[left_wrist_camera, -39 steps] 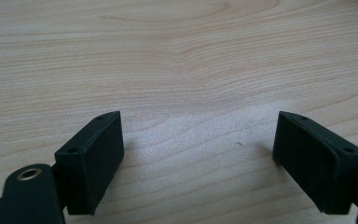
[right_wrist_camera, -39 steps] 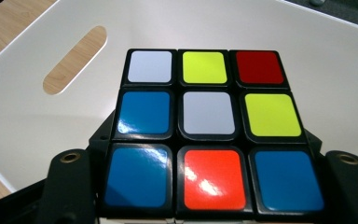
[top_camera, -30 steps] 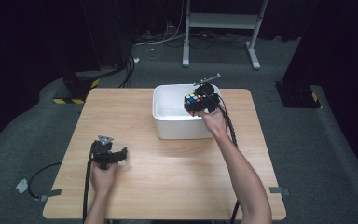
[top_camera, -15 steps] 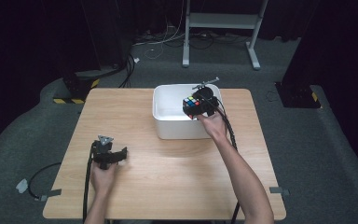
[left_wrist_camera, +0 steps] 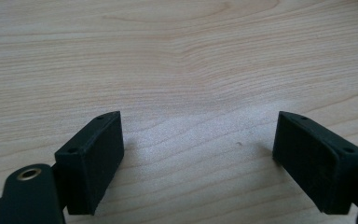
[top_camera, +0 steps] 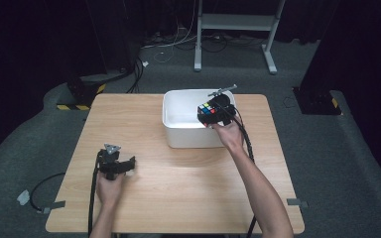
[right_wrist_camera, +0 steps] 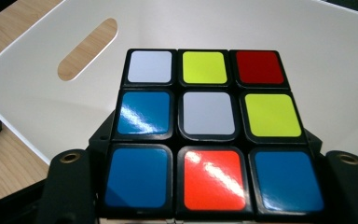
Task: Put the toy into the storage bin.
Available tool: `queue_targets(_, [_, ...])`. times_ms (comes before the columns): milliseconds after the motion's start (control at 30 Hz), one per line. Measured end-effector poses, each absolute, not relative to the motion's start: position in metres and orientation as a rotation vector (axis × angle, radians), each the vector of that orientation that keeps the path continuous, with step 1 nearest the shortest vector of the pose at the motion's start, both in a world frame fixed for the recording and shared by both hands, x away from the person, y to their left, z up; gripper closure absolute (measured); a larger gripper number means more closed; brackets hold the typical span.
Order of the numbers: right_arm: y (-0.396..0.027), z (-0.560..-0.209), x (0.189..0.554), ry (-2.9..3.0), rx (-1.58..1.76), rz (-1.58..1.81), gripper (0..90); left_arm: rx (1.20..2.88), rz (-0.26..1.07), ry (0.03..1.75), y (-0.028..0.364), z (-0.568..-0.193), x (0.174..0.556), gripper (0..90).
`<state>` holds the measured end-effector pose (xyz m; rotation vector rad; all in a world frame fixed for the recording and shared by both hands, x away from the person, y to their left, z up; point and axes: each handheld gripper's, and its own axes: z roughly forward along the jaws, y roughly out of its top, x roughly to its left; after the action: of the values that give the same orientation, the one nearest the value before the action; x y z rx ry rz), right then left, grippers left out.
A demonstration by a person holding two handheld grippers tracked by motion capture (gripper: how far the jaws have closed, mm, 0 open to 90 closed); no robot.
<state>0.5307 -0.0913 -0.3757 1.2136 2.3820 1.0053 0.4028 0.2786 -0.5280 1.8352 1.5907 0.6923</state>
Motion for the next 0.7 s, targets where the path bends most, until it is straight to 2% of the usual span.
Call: queue_targets(700, [-0.099, -0.386, 0.534, 2.396, 1.258, 0.996, 32.3, 1.835, 0.693, 1.591, 0.279, -0.528, 0.403, 16.6])
